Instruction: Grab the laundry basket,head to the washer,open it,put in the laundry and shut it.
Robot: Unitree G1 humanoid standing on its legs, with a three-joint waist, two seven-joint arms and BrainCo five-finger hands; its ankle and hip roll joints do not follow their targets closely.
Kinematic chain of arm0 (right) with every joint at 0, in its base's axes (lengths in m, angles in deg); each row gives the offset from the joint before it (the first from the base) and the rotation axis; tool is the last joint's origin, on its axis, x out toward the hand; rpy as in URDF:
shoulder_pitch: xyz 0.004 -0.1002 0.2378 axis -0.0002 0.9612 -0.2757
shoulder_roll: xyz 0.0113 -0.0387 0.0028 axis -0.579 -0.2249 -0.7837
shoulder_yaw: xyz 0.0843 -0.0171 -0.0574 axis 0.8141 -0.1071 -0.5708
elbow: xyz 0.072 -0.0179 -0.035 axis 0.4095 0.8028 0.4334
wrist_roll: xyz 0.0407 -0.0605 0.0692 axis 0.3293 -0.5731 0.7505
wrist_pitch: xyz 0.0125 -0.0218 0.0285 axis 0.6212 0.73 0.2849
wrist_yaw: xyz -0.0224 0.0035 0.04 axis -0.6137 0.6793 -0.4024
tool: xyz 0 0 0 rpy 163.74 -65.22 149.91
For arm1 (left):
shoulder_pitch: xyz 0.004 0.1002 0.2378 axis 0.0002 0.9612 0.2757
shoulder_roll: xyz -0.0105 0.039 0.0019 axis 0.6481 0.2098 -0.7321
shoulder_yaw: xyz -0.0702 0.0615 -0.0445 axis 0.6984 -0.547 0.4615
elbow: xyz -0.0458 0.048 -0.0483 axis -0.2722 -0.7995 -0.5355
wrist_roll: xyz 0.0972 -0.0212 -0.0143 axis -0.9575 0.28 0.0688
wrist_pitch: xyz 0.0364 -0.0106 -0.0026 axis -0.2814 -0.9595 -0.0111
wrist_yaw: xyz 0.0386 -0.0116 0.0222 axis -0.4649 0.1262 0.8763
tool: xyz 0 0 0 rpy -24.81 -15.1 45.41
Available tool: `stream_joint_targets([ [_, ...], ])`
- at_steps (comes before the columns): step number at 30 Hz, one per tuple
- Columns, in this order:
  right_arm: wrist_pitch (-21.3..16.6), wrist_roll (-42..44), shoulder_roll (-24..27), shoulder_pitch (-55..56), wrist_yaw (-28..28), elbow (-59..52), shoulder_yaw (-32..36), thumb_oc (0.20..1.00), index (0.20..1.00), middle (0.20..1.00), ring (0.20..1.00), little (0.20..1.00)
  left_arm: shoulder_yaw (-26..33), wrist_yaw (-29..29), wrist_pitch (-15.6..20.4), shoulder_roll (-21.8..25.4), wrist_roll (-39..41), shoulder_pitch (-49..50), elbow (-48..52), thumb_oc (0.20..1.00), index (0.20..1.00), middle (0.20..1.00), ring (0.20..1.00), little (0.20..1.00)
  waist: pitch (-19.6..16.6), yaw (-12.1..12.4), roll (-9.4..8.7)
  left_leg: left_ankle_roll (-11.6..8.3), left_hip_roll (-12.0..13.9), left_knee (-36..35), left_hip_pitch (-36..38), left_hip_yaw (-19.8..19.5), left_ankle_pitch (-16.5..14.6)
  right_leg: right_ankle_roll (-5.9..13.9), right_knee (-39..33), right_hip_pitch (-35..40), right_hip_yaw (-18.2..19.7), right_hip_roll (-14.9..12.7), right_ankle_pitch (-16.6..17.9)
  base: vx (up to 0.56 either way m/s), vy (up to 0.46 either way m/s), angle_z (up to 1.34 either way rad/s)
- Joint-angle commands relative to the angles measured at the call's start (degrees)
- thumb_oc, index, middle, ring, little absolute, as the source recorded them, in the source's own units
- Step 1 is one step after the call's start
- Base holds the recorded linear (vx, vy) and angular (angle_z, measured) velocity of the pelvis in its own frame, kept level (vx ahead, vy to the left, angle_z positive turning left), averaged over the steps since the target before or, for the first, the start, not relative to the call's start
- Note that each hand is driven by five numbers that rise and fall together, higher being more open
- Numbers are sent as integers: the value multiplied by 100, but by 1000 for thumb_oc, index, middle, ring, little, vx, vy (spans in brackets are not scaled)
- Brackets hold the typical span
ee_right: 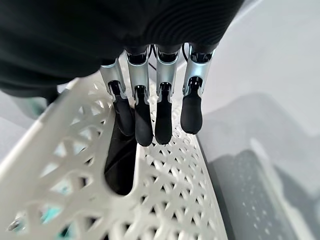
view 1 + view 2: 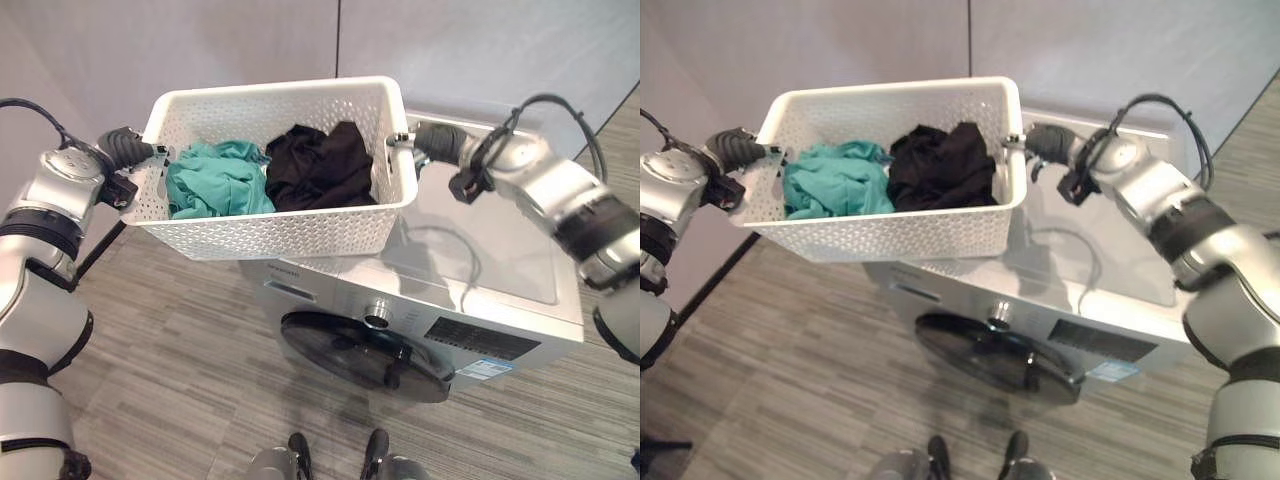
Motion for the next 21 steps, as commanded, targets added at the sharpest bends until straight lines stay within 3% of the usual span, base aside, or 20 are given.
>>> stream_joint_targets([
  [1, -483, 123, 595, 64, -65, -142, 725, 200, 200, 200, 200, 200, 136, 180, 593, -406, 245, 113, 644, 200, 200, 200, 200, 200, -193, -97, 82, -353, 170, -509, -128, 9, 704, 475, -127, 325, -104, 43, -436, 56, -40, -17],
  [6, -670, 177, 1394, 1679, 65, -1113, 2007, 200, 200, 200, 200, 200, -13, 127, 666, -535, 118, 608, 1576, 200, 200, 200, 200, 200, -335, -204, 107, -377, 182, -703, 101, 68, 712, 530, -258, 493, -104, 51, -394, 66, -32, -9],
  [13, -708, 125, 1916, 3229, 165, -1643, 3352, 200, 200, 200, 200, 200, -185, 44, 638, -699, -57, 960, 2242, 200, 200, 200, 200, 200, -447, -318, 118, -382, 170, -791, 279, 94, 675, 565, -339, 645, -122, 41, -375, 28, -14, -4],
  [17, -663, 0, 1903, 3224, 121, -1377, 3338, 200, 200, 200, 200, 200, -236, 72, 603, -1016, -214, 989, 2104, 200, 200, 200, 200, 200, -462, -317, 128, -383, 153, -865, 305, 97, 700, 586, -407, 646, -121, 34, -327, 0, -8, 1],
  [21, -547, -602, 1445, 1656, -228, 213, 2135, 200, 200, 200, 200, 200, -287, 199, 544, -1665, -555, 823, 1325, 200, 200, 200, 200, 200, -420, -276, 184, -400, 134, -950, 313, 157, 747, 612, -542, 576, -36, 6, -192, -8, -13, 0],
])
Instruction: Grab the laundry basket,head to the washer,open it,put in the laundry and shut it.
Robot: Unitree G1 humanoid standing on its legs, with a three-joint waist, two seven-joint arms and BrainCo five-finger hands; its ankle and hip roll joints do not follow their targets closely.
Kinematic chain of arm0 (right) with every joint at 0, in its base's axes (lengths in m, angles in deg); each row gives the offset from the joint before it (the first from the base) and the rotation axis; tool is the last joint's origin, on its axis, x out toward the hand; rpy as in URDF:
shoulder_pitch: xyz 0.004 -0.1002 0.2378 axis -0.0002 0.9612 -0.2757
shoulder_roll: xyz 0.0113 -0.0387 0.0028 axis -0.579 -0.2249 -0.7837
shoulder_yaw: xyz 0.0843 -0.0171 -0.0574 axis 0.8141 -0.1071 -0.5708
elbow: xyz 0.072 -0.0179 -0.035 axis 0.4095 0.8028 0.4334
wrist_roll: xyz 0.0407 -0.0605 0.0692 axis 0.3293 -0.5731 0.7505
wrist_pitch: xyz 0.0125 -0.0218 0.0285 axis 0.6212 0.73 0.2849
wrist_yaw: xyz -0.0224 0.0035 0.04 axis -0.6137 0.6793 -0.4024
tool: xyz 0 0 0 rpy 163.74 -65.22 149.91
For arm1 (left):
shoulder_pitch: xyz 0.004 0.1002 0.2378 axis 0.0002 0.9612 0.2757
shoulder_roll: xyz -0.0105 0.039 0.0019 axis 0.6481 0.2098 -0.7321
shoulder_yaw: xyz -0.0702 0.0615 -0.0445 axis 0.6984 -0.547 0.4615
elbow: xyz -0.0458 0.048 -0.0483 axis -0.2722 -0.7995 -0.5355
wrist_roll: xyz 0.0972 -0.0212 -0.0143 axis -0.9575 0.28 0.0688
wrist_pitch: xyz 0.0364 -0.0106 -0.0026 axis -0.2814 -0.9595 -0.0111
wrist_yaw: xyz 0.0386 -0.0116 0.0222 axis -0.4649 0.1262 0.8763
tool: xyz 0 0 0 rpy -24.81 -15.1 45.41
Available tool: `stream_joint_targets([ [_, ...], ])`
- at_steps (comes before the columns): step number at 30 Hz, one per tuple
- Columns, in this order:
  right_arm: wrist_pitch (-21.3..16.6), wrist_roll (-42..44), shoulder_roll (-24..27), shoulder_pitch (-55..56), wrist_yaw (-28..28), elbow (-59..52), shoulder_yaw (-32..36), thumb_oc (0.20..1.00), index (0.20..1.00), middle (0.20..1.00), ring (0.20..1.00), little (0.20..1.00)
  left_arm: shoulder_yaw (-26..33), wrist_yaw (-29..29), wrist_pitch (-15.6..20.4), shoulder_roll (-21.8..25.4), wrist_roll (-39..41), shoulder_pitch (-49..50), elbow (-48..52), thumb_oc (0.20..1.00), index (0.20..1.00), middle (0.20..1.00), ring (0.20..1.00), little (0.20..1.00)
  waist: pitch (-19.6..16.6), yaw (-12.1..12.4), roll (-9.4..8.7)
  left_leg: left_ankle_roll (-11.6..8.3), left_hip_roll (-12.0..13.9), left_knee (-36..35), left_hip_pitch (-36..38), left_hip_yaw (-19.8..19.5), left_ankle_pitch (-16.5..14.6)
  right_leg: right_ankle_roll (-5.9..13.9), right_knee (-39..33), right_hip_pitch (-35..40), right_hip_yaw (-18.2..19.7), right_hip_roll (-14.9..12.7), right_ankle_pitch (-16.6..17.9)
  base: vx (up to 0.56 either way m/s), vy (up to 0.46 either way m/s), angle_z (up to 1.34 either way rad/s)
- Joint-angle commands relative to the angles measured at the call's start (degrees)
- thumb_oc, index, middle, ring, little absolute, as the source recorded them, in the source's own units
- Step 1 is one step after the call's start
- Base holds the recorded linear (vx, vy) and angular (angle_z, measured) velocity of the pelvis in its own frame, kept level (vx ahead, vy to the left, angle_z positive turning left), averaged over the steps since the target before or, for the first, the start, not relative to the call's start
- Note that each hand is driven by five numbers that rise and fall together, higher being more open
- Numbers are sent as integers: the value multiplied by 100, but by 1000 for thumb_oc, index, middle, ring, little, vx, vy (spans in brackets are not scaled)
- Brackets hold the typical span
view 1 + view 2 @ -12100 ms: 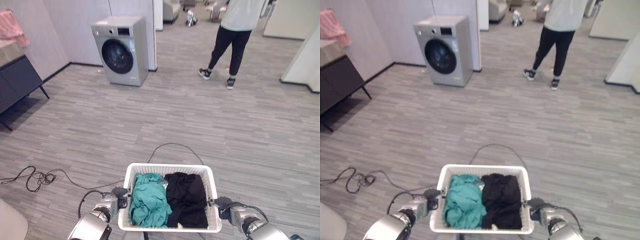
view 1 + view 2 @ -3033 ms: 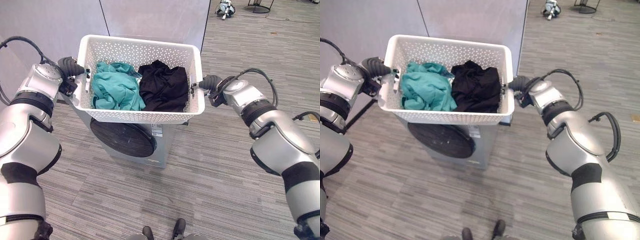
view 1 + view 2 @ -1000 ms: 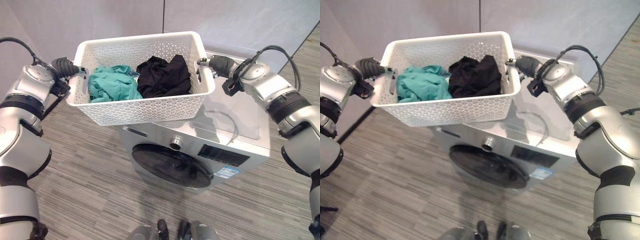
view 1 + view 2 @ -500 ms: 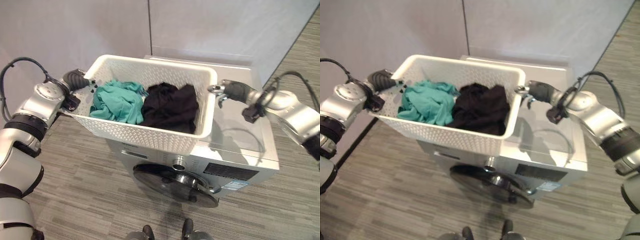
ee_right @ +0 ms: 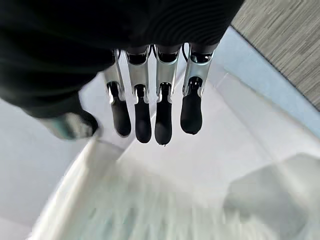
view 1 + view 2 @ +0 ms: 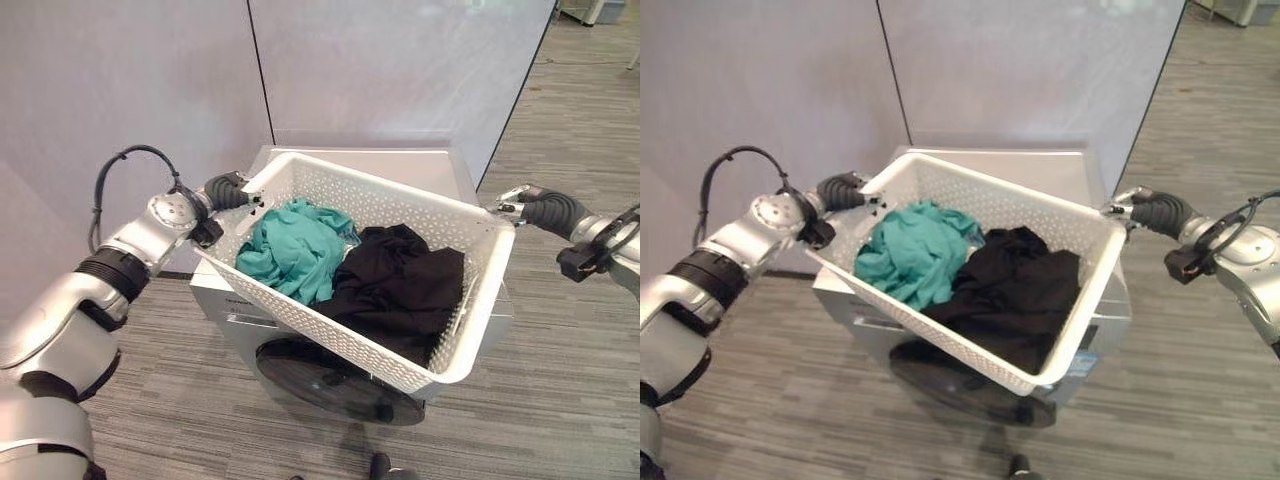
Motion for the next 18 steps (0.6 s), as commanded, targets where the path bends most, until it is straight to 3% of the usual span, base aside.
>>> stream_joint_targets([
  [1, -142, -433, -605, -2038, -474, 967, -728, 200, 200, 200, 200, 200, -156, 128, 232, -787, -301, -186, -750, 200, 200, 200, 200, 200, 226, 182, -21, -288, 162, -130, -144, 81, 385, 590, -387, 427, -62, -140, -124, -3, 1, -24],
  [3, -50, -788, -1150, -2962, -595, 1841, -1339, 200, 200, 200, 200, 200, -94, 259, 198, -1122, -492, -270, -1296, 200, 200, 200, 200, 200, 245, 193, 10, -307, 167, -186, -168, 98, 436, 587, -404, 359, -16, -148, -87, -5, -11, -14],
  [8, -39, -1382, -1988, -4071, -673, 3025, -2077, 200, 200, 200, 200, 200, -48, 372, 128, -1535, -657, -436, -1806, 200, 200, 200, 200, 200, 307, 170, 75, -320, 164, -244, -246, 70, 494, 571, -410, 239, 29, -150, -38, 0, 0, 0],
  [12, -97, -1511, -2551, -4587, -865, 3206, -2312, 200, 200, 200, 200, 200, 47, 492, 94, -1697, -835, -525, -2118, 200, 200, 200, 200, 200, 372, 143, 141, -356, 156, -355, -362, 26, 609, 575, -447, 60, 100, -159, 40, -19, -7, 1],
  [13, -126, -1522, -2554, -4577, -911, 2942, -2298, 285, 285, 285, 285, 285, 87, 533, 117, -1694, -858, -498, -2121, 200, 200, 200, 200, 200, 375, 119, 140, -360, 161, -377, -362, 34, 617, 573, -451, 41, 124, -153, 38, 0, 0, 0],
  [14, -139, -1618, -2487, -4535, -971, 2462, -2235, 1000, 1000, 1000, 1000, 1000, 159, 576, 119, -1641, -905, -441, -2067, 200, 200, 200, 200, 200, 382, 96, 137, -360, 165, -404, -356, 43, 620, 576, -450, 26, 140, -147, 36, 26, -14, -6],
  [17, -237, -1702, -2238, -4331, -1019, 1181, -1980, 1000, 1000, 1000, 1000, 1000, 341, 627, 121, -1500, -973, -287, -1919, 200, 200, 200, 200, 200, 398, 52, 154, -352, 166, -431, -344, 65, 618, 575, -449, 10, 182, -136, 23, 27, -8, -9],
  [18, -338, -1813, -1873, -4026, -1068, 293, -1677, 1000, 1000, 1000, 1000, 1000, 484, 619, 124, -1407, -1014, -126, -1789, 200, 200, 200, 200, 200, 397, 28, 173, -346, 165, -443, -312, 87, 604, 584, -450, 27, 196, -136, 7, 58, -12, -20],
])
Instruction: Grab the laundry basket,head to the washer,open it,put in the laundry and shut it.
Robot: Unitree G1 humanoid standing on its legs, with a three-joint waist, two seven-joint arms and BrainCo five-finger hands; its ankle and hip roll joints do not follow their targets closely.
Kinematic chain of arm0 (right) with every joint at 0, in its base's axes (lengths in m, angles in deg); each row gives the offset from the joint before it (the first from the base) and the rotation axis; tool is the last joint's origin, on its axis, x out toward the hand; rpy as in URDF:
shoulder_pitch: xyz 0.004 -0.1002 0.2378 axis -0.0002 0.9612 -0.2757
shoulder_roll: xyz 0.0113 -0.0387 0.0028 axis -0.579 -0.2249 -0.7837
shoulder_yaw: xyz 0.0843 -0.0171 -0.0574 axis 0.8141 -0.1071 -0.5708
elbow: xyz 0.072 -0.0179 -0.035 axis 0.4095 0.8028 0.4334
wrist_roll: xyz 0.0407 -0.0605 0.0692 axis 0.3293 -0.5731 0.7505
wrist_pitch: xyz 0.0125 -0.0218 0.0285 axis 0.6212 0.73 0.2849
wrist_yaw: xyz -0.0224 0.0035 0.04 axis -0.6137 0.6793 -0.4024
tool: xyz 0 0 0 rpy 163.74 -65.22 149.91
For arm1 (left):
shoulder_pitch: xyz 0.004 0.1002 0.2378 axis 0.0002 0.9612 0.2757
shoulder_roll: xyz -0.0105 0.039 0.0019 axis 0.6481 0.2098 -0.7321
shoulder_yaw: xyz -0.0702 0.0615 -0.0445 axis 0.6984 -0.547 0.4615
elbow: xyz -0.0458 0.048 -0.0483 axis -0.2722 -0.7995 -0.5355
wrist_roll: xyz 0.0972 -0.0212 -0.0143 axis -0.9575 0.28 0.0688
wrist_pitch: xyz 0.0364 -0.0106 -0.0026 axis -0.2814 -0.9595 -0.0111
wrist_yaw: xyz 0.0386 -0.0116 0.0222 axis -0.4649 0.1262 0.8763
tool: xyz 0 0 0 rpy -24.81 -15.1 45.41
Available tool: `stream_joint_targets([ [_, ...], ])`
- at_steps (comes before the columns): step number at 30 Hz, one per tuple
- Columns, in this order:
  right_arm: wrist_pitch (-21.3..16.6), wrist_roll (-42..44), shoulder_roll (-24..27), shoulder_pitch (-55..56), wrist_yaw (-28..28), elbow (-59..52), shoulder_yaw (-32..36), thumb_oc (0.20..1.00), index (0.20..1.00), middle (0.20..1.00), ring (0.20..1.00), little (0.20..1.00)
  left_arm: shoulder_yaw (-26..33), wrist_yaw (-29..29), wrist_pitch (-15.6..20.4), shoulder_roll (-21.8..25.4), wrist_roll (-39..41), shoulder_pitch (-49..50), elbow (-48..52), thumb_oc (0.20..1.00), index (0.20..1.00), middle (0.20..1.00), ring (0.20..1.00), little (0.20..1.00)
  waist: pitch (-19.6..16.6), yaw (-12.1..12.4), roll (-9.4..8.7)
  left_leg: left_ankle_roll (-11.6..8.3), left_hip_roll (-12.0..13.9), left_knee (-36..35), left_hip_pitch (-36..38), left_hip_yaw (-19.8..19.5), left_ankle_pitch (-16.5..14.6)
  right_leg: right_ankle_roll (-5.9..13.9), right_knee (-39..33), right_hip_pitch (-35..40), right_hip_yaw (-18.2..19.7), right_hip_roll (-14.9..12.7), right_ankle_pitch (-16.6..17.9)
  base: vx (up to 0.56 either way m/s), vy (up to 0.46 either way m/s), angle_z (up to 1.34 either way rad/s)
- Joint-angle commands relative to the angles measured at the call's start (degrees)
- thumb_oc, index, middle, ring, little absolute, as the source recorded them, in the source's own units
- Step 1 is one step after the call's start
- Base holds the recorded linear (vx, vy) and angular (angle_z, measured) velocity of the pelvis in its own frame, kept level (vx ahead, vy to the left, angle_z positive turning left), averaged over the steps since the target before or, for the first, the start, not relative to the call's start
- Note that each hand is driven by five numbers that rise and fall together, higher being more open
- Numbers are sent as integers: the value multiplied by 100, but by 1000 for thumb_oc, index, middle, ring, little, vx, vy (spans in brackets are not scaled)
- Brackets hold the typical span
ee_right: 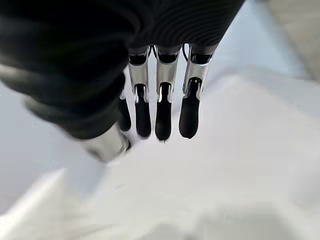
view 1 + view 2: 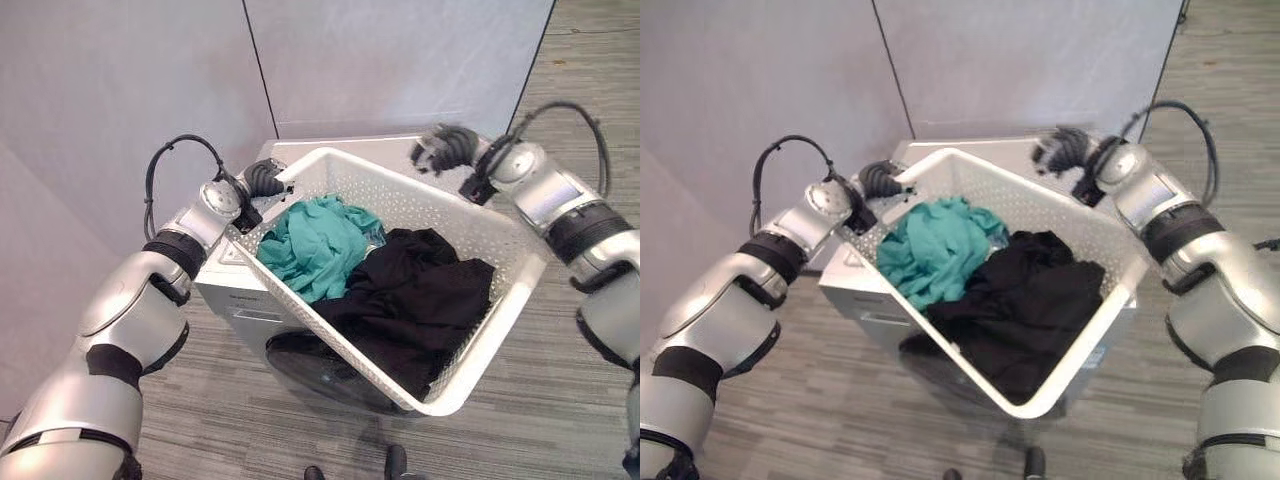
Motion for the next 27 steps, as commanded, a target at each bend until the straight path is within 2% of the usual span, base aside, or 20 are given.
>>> stream_joint_targets([
  [1, -403, -310, 556, -505, -285, -557, 604, 1000, 1000, 1000, 1000, 1000, 82, 322, -89, -509, -20, 548, -433, 200, 200, 200, 200, 200, 609, -56, -142, -339, 173, -140, 132, -135, 312, 597, -147, 575, 12, -240, -288, 86, -27, -17],
  [2, -488, -571, 807, -260, -298, -1163, 928, 1000, 1000, 1000, 1000, 1000, 193, 291, -129, -604, -143, 669, -517, 200, 200, 200, 200, 200, 592, -75, -132, -337, 176, -128, 173, -117, 289, 606, -146, 607, -2, -237, -308, 55, -23, -12],
  [5, -615, -859, 946, -100, -463, -1720, 1316, 1000, 1000, 1000, 1000, 1000, 253, 255, -188, -784, -329, 753, -763, 200, 200, 200, 200, 200, 561, -110, -111, -338, 177, -125, 231, -83, 265, 617, -154, 641, 8, -236, -329, 52, -16, -4],
  [10, -793, -1246, 765, 108, -641, -2290, 1678, 1000, 1000, 1000, 1000, 1000, 434, 313, -238, -898, -438, 790, -1133, 200, 200, 200, 200, 200, 540, -180, -37, -336, 182, -162, 298, 30, 247, 642, -155, 599, 91, -235, -319, 22, -3, -3],
  [14, -810, -1208, 793, 350, -575, -2691, 1908, 1000, 1000, 1000, 1000, 1000, 566, 336, -244, -890, -451, 803, -1336, 200, 200, 200, 200, 200, 540, -200, -15, -335, 192, -182, 334, 130, 250, 648, -155, 550, 149, -226, -299, 19, -10, -19],
  [21, -873, -961, 1106, 1110, -213, -3543, 2406, 1000, 1000, 1000, 1000, 1000, 1228, 431, -315, -924, -348, 1157, -1973, 200, 200, 200, 200, 200, 561, -273, -16, -361, 240, -187, 369, 269, 252, 645, -155, 483, 231, -195, -304, 14, -26, -10],
  [24, -821, -885, 1218, 1290, -235, -3453, 2460, 1000, 1000, 1000, 1000, 1000, 1651, 489, -351, -909, 24, 1407, -2140, 200, 200, 200, 200, 200, 577, -286, 8, -386, 267, -187, 374, 330, 264, 634, -155, 441, 278, -175, -311, 11, -27, -13],
  [27, -800, -852, 1198, 1379, -251, -3370, 2473, 1000, 1000, 1000, 1000, 1000, 1750, 521, -374, -944, 141, 1482, -2197, 200, 200, 200, 200, 200, 577, -286, 25, -399, 282, -188, 398, 326, 271, 620, -155, 454, 274, -169, -322, 15, -30, -11],
])
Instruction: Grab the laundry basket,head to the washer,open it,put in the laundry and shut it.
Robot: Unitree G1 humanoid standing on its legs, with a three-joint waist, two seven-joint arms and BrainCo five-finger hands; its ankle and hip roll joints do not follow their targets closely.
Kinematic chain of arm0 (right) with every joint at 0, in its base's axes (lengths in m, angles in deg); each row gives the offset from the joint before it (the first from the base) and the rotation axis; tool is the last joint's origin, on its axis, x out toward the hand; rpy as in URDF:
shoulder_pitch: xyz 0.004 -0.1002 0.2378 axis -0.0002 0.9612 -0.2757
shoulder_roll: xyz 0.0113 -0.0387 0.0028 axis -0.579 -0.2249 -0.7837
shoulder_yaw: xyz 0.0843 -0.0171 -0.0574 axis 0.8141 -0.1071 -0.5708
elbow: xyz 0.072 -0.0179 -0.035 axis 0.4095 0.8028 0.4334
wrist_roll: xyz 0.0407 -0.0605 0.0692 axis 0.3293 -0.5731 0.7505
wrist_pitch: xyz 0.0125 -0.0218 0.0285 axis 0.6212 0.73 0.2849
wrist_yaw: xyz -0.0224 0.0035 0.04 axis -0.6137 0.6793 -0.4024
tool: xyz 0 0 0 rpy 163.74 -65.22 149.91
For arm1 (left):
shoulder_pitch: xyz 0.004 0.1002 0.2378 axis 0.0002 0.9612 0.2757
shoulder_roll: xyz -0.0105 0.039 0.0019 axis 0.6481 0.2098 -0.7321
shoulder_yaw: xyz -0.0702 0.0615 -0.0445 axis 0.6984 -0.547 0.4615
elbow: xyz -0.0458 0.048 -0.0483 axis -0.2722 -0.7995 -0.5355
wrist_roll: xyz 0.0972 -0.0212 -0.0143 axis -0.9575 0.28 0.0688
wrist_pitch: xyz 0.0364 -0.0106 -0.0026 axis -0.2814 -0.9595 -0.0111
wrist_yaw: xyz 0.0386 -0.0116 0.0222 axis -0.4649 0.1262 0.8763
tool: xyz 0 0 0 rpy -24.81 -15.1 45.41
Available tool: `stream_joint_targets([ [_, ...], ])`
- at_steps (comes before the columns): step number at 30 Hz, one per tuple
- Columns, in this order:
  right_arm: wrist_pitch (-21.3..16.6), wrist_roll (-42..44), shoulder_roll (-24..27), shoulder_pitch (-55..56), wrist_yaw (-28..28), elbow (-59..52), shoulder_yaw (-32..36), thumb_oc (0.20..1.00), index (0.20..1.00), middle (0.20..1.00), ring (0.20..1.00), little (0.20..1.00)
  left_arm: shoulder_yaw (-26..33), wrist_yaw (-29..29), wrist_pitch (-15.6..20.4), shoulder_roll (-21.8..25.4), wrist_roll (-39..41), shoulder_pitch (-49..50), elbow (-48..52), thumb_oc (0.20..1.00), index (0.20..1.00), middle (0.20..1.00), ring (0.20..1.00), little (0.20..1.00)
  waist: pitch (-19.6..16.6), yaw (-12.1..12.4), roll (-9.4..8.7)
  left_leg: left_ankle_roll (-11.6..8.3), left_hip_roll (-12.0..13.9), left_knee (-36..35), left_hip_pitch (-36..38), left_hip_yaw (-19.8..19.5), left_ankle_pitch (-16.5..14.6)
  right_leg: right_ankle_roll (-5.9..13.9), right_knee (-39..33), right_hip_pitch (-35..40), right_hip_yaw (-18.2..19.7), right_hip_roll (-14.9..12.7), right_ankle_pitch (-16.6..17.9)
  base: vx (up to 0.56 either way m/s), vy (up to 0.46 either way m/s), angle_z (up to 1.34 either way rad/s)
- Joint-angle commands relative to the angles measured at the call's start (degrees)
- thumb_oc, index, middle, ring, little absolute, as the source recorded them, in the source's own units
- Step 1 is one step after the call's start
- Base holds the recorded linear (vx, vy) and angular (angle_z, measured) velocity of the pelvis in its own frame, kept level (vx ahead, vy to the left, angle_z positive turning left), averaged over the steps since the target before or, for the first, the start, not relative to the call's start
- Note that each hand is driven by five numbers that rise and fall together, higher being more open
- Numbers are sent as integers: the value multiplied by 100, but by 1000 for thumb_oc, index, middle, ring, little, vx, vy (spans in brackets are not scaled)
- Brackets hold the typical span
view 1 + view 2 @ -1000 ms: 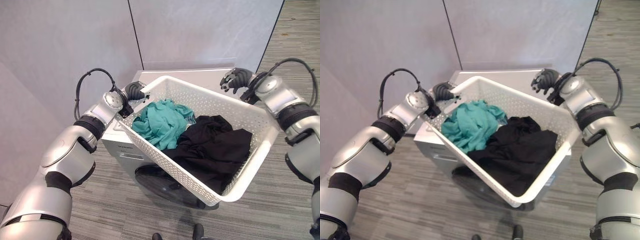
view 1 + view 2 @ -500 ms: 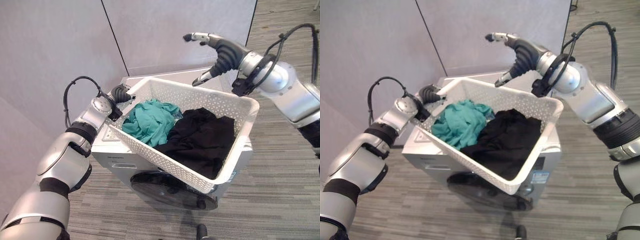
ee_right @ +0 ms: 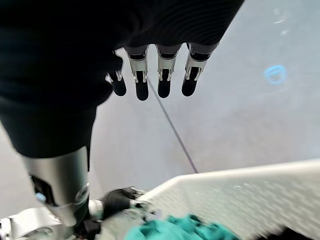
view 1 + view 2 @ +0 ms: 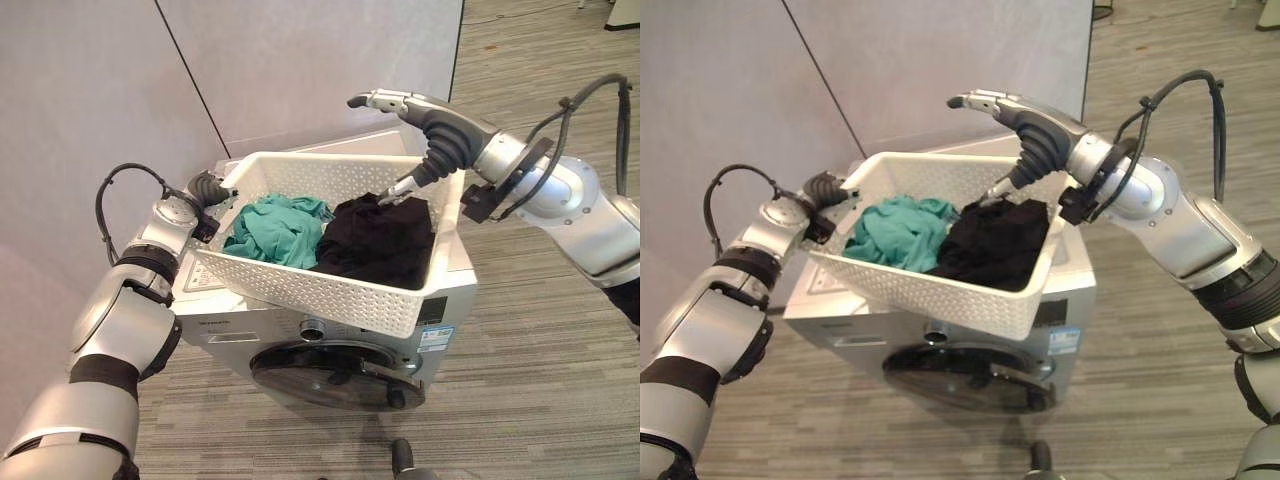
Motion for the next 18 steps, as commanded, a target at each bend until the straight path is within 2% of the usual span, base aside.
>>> stream_joint_targets([
  [1, -115, 183, -103, -453, -152, 217, 581, 1000, 1000, 1000, 1000, 1000, 21, 285, -180, -906, 664, 1123, -784, 200, 200, 200, 200, 200, 460, 63, -218, -329, 326, 107, 34, -208, 305, 464, 36, 399, -164, -225, -381, 14, -37, -3],
  [9, -70, 246, -235, -315, -148, 244, 578, 1000, 1000, 1000, 1000, 1000, 255, 321, -225, -1009, 870, 1350, -861, 200, 200, 200, 200, 200, 414, 63, -123, -362, 341, 118, 62, -296, 331, 420, 36, 490, -262, -215, -455, 9, -30, 2],
  [13, -56, 231, -231, -161, -128, 256, 583, 1000, 1000, 1000, 1000, 1000, 524, 341, -209, -1112, 1439, 1512, -827, 200, 200, 200, 200, 200, 401, 79, -63, -388, 350, 124, 51, -356, 364, 396, 36, 536, -346, -219, -490, -4, -36, 4],
  [14, -74, 241, -266, -195, -171, 333, 499, 1000, 1000, 1000, 1000, 1000, 650, 339, -223, -1132, 1796, 1508, -772, 200, 200, 200, 200, 200, 401, 67, -31, -396, 348, 122, 38, -375, 377, 390, 36, 522, -353, -218, -498, -8, -22, 5],
  [18, -88, 196, -259, -100, -182, 361, 503, 1000, 1000, 1000, 1000, 1000, 700, 302, -166, -1078, 1920, 1634, -622, 200, 200, 200, 200, 200, 402, 66, 42, -408, 348, 119, 37, -378, 390, 379, 36, 516, -350, -224, -510, 1, -9, 4],
])
